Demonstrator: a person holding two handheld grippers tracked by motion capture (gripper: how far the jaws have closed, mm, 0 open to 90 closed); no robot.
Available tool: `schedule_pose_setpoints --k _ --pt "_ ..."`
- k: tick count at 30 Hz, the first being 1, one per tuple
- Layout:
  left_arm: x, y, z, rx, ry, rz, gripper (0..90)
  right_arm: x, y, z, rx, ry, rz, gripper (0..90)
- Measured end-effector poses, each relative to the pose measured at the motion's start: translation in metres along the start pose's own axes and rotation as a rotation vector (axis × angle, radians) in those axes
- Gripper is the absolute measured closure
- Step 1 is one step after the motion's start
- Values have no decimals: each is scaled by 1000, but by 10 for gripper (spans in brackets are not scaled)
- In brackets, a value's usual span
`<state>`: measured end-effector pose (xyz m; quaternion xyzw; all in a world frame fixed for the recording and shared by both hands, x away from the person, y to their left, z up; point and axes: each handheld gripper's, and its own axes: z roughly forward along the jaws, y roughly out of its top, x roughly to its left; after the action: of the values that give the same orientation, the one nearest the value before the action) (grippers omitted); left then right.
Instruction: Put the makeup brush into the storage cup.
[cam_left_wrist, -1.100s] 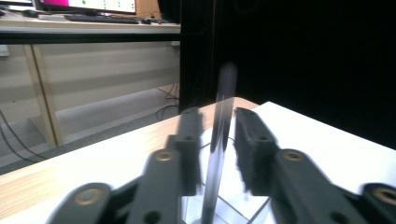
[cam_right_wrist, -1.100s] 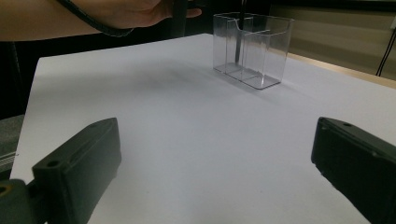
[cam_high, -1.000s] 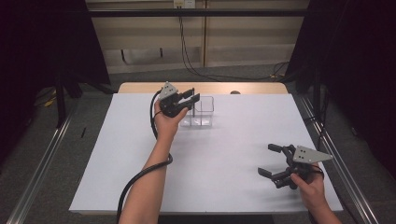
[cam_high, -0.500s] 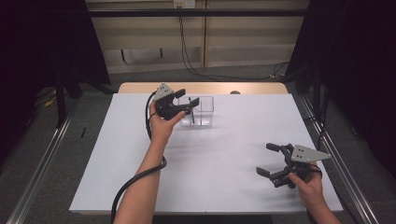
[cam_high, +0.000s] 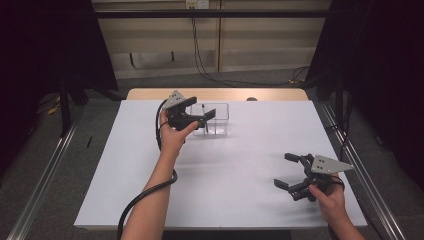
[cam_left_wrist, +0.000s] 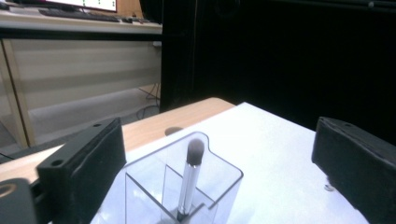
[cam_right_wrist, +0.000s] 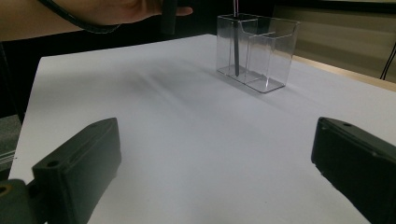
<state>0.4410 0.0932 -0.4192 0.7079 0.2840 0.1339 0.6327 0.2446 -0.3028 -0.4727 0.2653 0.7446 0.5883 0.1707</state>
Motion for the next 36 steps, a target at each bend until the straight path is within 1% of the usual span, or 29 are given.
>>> schedule_pose_setpoints --k 2,4,8,12,15,20,21,26,29,34,36 --pt "0 -1 -2 -3 -17 -7 8 0 0 0 2 -1 0 13" --pt "0 -2 -3 0 -25 5 2 0 0 0 2 -2 1 13" --pt "0 -2 -5 4 -38 5 2 0 -1 0 5 -2 -1 13" --pt "-1 -2 -8 -2 -49 1 1 1 -1 -2 4 -4 1 13" --pt "-2 -1 -9 -7 -47 1 1 0 -1 -3 4 -11 2 13" --pt "-3 -2 -11 -4 -56 2 3 2 -2 -4 8 -16 2 13" --pt "-4 -2 -12 -4 -49 2 3 2 -2 -4 8 -18 0 14" --pt "-5 -4 -16 -5 -53 1 3 2 -2 -6 10 -23 1 14" --pt "-7 -5 -20 -10 -55 -6 3 4 -1 -6 8 -23 -3 13" --pt "-9 -6 -25 -5 -62 4 3 6 2 -4 6 -23 -10 13" --pt "-10 -7 -27 -4 -62 6 3 6 1 -4 13 -19 -13 13"
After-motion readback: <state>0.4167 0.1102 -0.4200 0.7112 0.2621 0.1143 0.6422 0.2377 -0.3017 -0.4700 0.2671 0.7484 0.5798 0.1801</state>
